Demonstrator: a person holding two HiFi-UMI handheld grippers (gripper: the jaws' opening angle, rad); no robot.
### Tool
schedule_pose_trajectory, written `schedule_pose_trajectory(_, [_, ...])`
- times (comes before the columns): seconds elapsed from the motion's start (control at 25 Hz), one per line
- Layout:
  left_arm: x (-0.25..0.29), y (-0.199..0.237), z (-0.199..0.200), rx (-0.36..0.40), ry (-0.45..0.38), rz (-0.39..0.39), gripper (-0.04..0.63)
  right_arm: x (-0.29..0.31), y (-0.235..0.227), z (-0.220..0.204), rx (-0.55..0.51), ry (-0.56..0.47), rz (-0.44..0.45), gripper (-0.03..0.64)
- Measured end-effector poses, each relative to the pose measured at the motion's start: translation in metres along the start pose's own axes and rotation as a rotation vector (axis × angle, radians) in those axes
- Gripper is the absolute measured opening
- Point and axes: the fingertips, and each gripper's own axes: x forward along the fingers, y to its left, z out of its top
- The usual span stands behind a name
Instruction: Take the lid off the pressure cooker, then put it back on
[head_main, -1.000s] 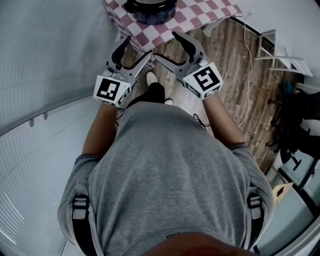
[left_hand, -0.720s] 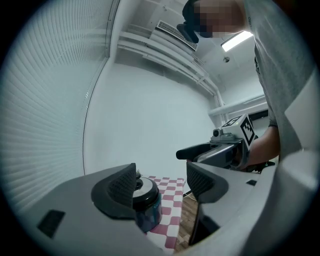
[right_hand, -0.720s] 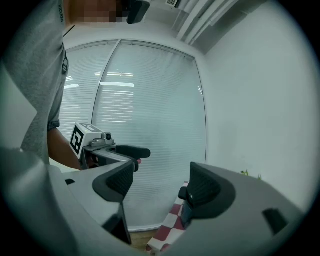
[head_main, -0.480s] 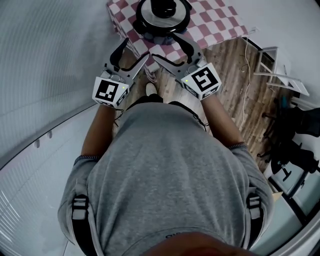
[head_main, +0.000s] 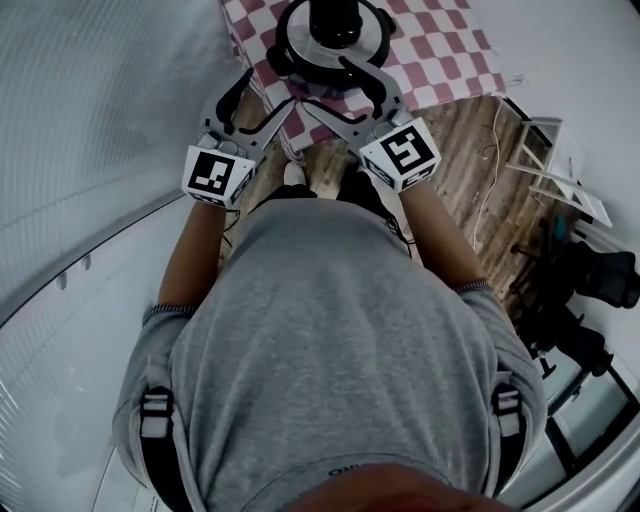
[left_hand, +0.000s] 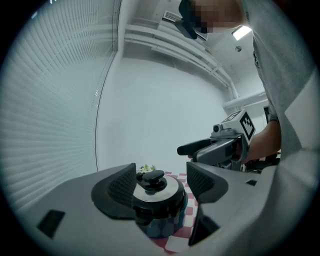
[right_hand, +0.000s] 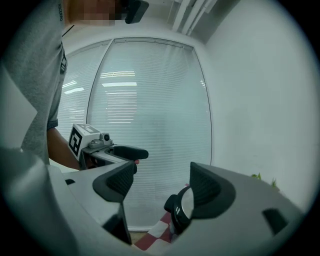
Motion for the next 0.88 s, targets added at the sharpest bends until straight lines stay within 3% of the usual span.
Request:
schedule_pose_trajectory(0.48, [0.058, -0.019, -0.01, -0.013, 0.052, 0.233, 0.341, -0.013, -0.065, -0.017, -0.035, 0.02, 0.223, 0.362])
schedule_pose_trajectory(0.64, [0.082, -0.027, -0.019, 0.008, 0.106, 0.225, 0.341, -0.018, -0.085, -0.025, -0.08, 0.037, 0.26, 0.359])
schedule_pose_trajectory(0.88, [0.114, -0.028, -0.032, 0.11, 0.206, 0.183, 0.341, -0.012, -0.109, -0.038, -0.132, 0.077, 0.312, 0.357])
